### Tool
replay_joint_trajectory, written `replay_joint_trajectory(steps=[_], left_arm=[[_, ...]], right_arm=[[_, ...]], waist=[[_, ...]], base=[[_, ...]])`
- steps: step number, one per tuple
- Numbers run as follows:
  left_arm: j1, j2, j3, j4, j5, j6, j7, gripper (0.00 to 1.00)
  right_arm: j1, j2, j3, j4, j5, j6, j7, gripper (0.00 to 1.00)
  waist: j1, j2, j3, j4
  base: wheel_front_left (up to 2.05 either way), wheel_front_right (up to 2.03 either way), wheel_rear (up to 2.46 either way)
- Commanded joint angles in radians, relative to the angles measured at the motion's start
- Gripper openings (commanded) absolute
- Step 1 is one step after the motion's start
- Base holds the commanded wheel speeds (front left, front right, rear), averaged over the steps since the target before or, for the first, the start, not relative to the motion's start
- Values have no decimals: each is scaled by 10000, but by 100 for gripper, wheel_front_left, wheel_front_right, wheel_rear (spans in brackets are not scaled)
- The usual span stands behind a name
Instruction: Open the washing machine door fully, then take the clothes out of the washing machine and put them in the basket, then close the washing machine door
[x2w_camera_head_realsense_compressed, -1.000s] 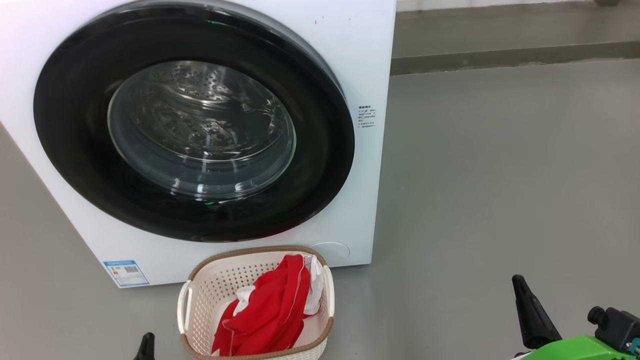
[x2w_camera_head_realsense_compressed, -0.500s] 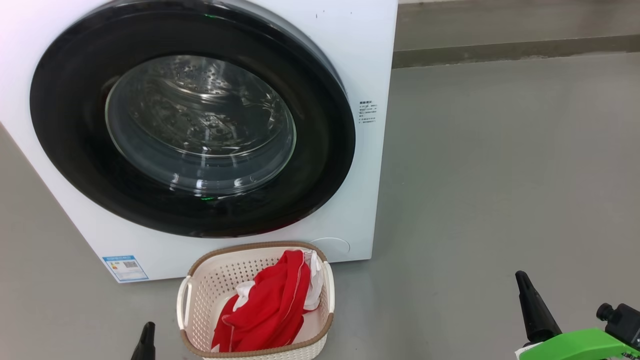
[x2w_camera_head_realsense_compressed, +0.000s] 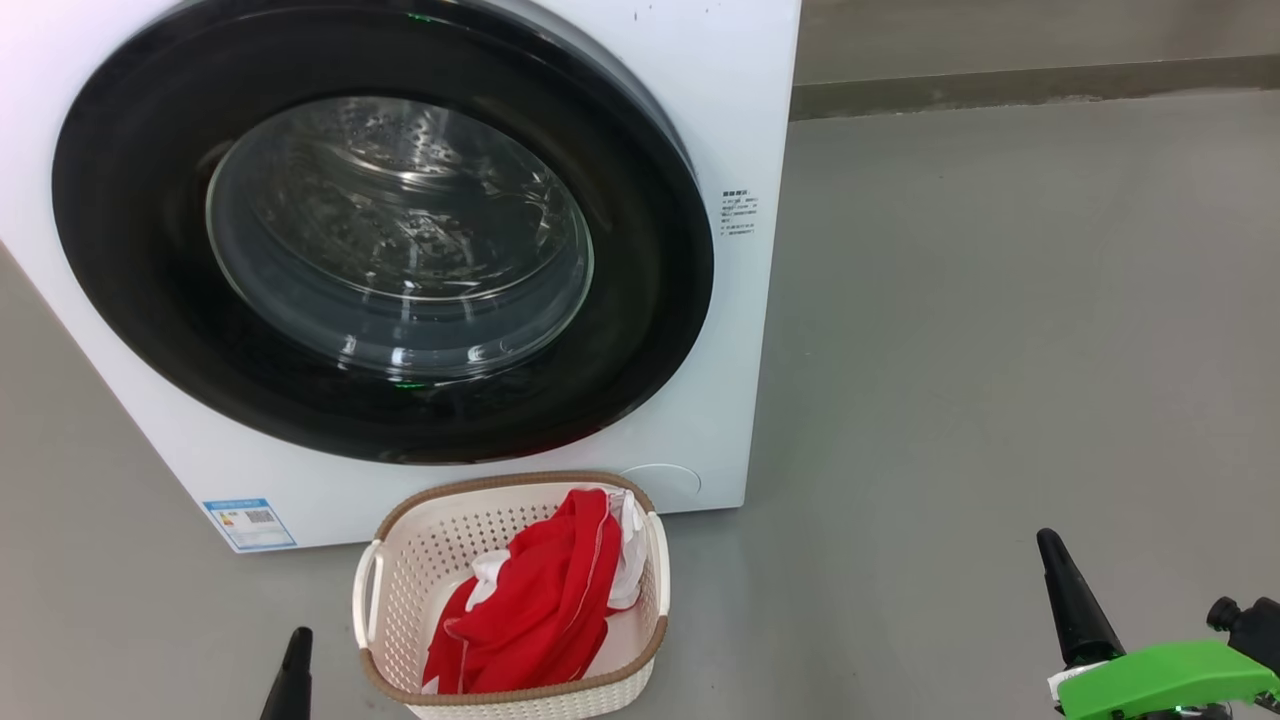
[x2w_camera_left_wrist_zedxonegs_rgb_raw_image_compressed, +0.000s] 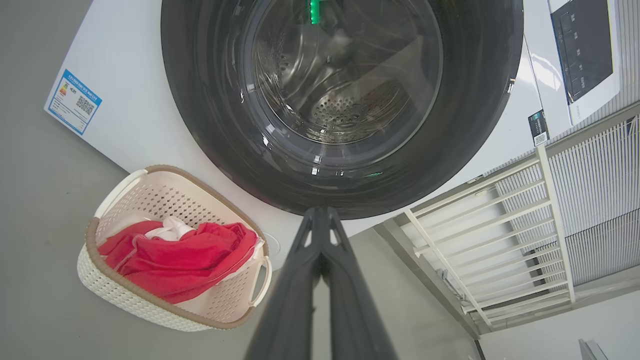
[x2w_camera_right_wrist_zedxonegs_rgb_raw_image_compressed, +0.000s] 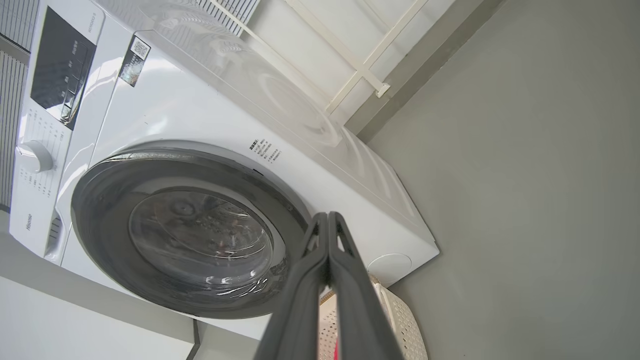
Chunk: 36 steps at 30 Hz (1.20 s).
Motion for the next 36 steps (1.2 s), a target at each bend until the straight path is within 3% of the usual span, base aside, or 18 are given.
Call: replay_joint_trajectory(steps=[1,36], left_arm=[[-539,76,249,-170,-322,-44,100,0],[-1460,9,354,268,-4004,-63,1077,0]], right_arm=[[-603,-164,69,-215,309,-4,63,0],[-1270,-217,-192,27,4099,-8,1071,0]], waist=[[-1,0,17,4],[-1,0,375,59]], base=[[0,0,0],[0,0,0]])
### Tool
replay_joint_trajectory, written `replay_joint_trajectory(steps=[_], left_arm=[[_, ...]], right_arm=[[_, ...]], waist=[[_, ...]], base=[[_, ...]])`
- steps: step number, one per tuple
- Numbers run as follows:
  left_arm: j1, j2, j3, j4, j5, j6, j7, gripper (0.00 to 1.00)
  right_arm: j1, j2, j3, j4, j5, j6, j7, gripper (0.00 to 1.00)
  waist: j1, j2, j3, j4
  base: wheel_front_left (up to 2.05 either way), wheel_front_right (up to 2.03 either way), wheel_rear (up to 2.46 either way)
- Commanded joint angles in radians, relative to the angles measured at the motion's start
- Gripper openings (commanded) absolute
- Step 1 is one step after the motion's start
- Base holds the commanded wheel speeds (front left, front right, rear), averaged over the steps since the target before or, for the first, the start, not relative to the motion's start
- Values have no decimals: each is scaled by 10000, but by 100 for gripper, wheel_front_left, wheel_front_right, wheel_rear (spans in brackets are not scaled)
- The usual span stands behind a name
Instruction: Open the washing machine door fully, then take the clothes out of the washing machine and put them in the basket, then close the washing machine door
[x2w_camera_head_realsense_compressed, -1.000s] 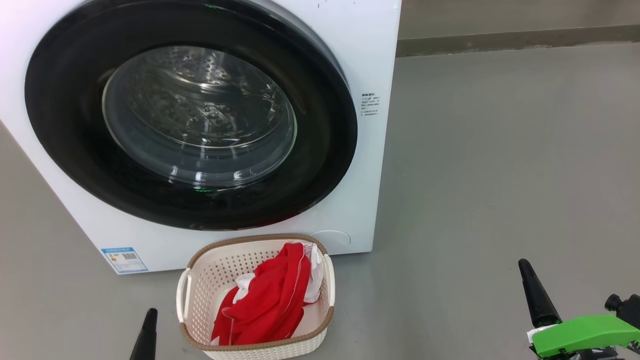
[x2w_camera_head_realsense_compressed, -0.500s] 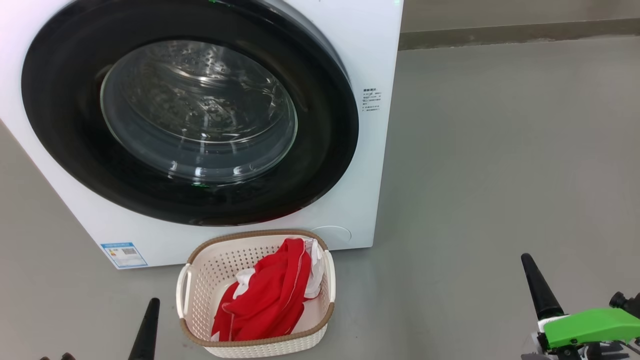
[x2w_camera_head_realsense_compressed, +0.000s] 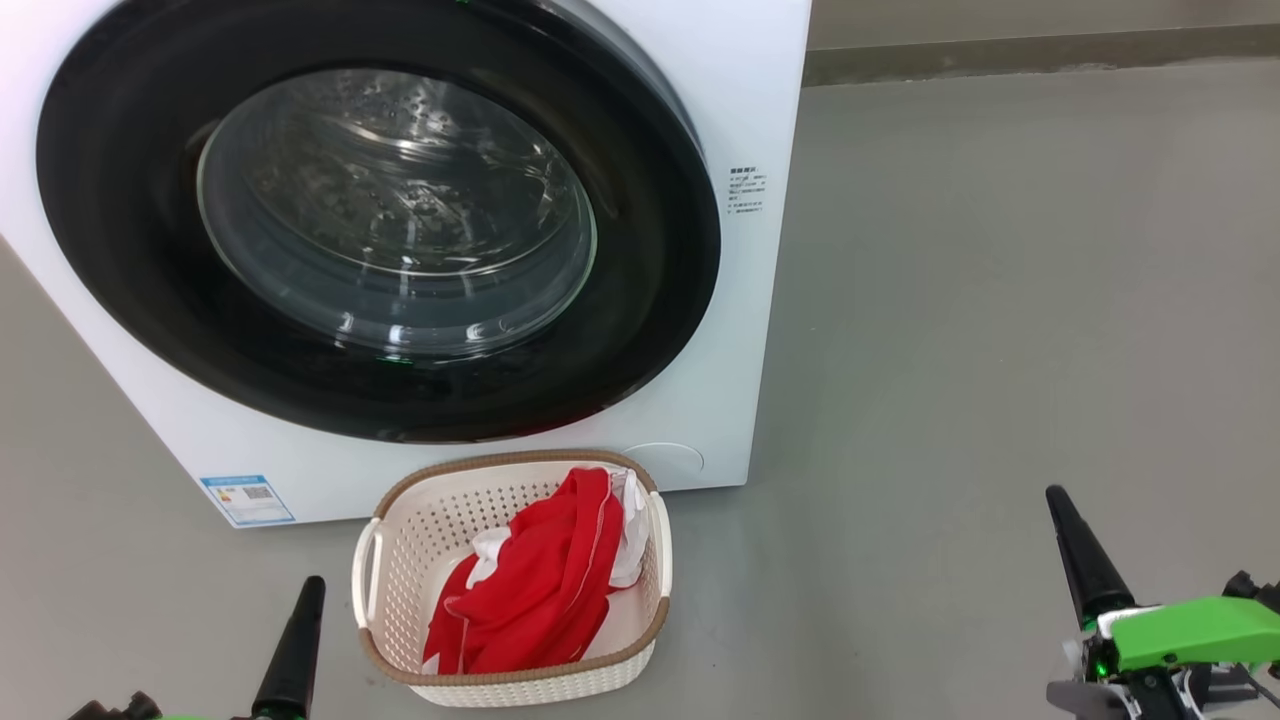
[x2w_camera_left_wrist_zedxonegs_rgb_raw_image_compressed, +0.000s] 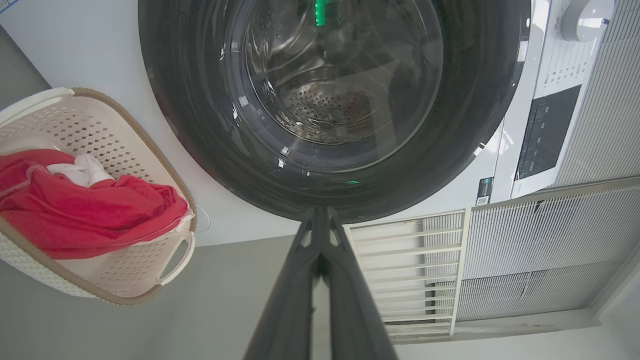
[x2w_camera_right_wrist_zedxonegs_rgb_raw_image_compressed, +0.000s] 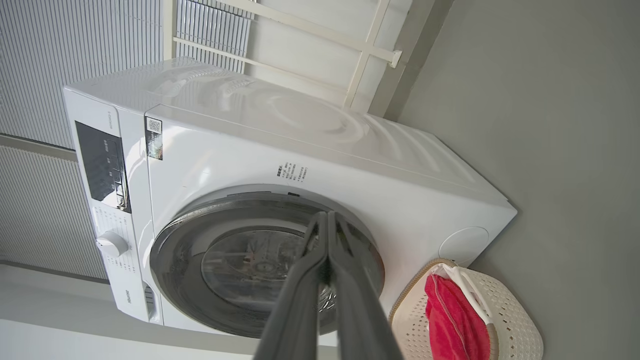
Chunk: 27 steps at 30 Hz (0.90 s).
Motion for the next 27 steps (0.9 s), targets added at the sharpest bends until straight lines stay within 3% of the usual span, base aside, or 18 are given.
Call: replay_joint_trajectory(steps=[1,15,27], left_arm=[[-509,65,330,-151,-385,-64,118,0],[-861,39,370,16,-1790,-71,491,0],[-861,39,369,16,-1794,-71,491,0]], right_arm=[[-559,-165,126,-229,366,-6,109,0],[-813,-185,26,-137,1811,-7,493,0],[-814,-183,23,-137,1813,-7,496,0]], waist=[[-1,-1,21,4],[-1,-1,158,25],[-1,-1,158,25]], base=[[0,0,0],[0,0,0],[0,0,0]])
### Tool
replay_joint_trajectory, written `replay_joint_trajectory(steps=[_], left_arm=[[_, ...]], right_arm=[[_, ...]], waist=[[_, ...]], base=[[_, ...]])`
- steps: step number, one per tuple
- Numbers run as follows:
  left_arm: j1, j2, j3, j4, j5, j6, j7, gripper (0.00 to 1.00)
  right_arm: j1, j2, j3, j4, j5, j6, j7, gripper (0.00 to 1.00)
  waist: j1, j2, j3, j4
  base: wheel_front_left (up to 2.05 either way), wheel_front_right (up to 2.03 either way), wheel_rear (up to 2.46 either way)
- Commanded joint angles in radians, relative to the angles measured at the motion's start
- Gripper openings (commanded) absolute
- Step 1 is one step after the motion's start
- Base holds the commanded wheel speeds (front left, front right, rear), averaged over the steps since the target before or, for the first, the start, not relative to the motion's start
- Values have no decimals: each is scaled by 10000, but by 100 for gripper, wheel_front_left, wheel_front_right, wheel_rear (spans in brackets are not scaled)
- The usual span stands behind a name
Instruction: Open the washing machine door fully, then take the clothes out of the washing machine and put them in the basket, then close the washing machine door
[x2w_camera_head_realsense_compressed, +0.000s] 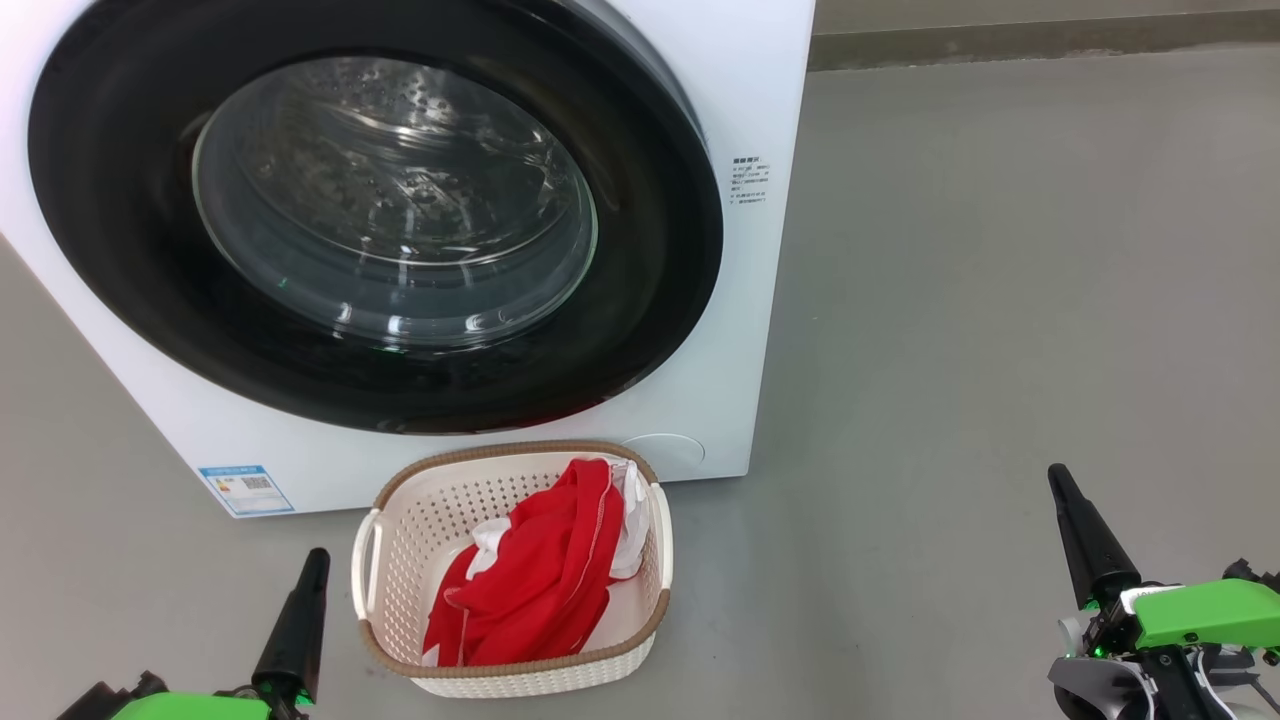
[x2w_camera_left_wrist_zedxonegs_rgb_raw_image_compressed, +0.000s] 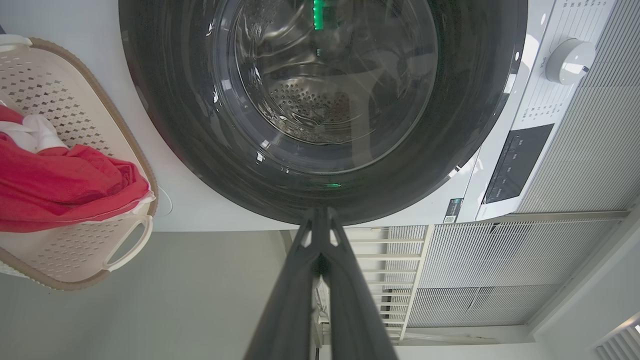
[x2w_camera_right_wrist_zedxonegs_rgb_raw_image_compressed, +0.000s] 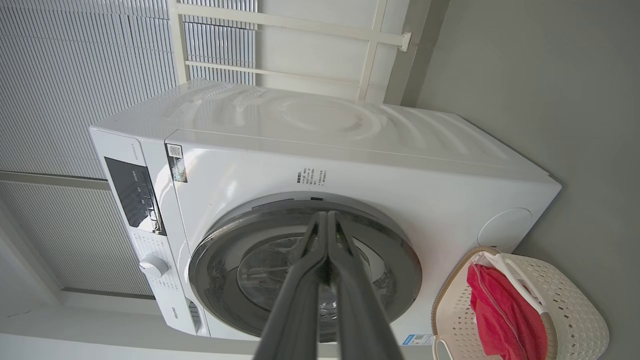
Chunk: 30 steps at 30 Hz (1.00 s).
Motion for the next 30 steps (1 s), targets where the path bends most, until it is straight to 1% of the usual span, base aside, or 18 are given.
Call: replay_joint_trajectory(steps=[1,30], left_arm=[[-389,102,352,-196,-70,-69,77,0],[-388,102,350,-197,-71,-69,76,0]], right_arm=[[-412,-156,147,-248,68,-6,59,0],[-413,-153,143,-248,64,-6,63,0]], waist=[[0,0,-1,0],[0,0,-1,0]], base=[[0,0,0],[0,0,0]])
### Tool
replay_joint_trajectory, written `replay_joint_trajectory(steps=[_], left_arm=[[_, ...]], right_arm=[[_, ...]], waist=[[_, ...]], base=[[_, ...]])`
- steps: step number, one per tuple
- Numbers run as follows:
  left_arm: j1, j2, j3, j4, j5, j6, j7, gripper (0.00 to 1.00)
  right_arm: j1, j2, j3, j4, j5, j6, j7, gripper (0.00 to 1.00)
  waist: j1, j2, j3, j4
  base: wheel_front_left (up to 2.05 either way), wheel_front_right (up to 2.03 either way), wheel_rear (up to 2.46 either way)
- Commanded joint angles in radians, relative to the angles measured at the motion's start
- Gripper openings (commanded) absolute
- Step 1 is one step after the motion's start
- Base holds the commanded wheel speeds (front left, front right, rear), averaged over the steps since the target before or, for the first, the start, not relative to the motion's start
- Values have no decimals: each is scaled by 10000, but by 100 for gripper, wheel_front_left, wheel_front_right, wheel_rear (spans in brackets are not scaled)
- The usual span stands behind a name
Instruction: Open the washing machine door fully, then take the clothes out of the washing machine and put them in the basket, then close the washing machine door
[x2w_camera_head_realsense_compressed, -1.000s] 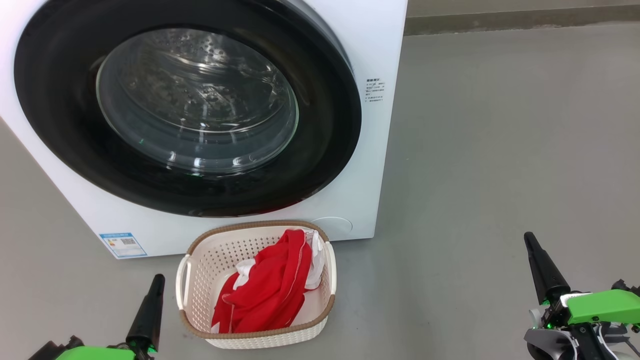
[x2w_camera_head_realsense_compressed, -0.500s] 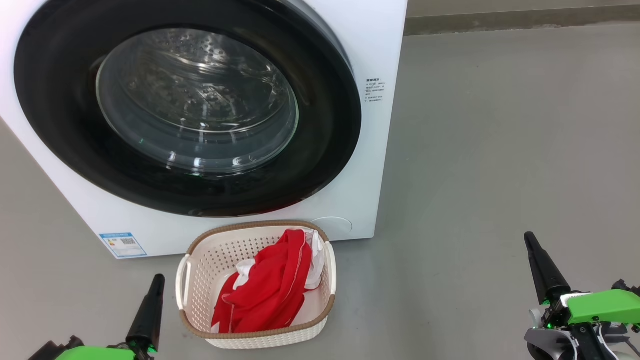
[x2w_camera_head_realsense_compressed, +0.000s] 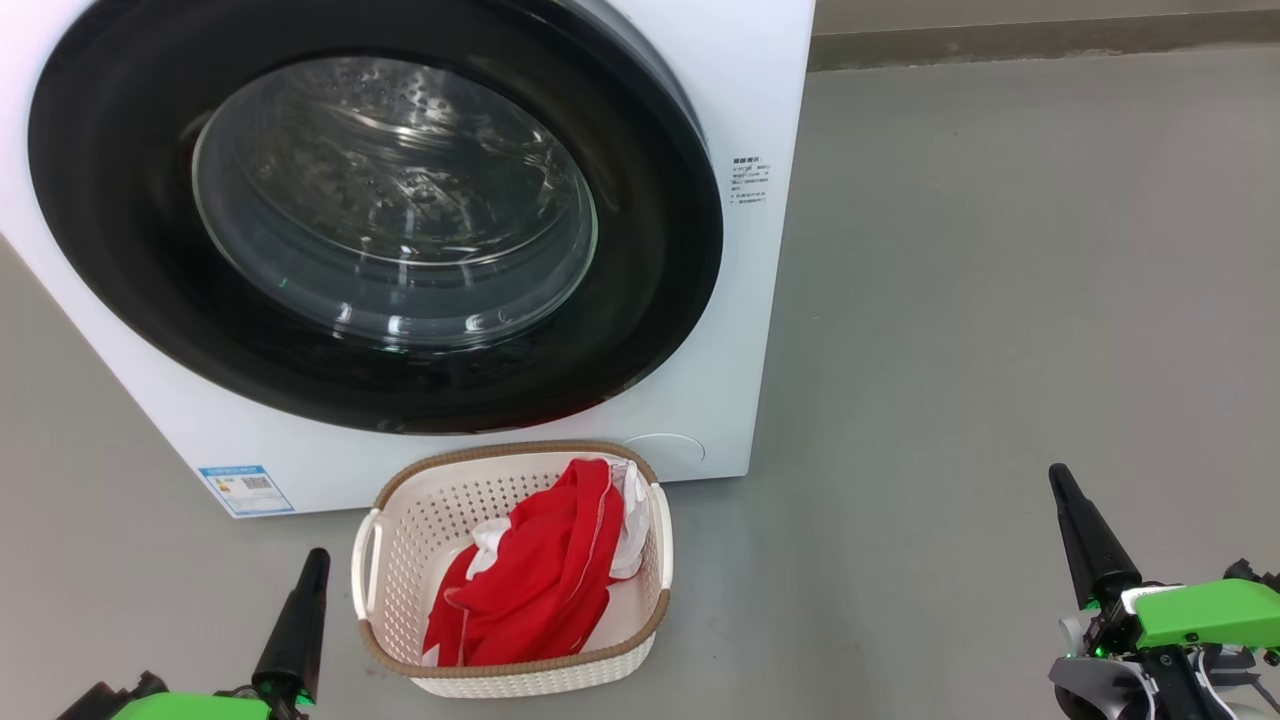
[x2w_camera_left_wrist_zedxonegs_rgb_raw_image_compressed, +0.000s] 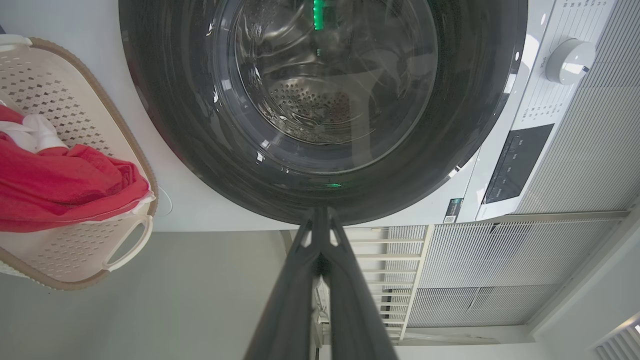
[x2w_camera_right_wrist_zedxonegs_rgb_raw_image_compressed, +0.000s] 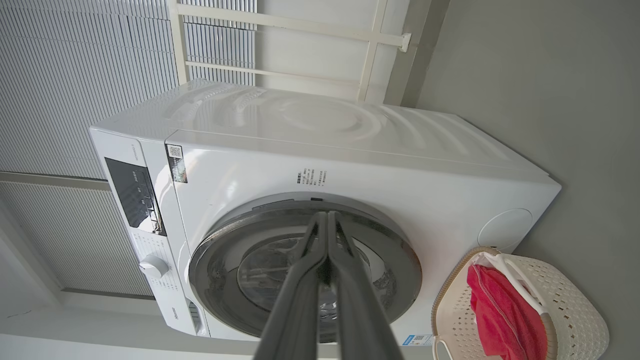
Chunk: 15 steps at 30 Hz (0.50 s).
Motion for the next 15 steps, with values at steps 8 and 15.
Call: replay_joint_trajectory(steps=[8,15], left_arm=[[-388,104,350,-199,-71,-69,75,0],[-388,104,350,-199,-72,-69,75,0]], right_arm=[[-413,-153,156,-247,61,-6,64,0],[-413,-152,155,-247,61,-6,64,0]], waist=[[0,0,0,0],[0,0,0,0]], base=[[0,0,0],[0,0,0]])
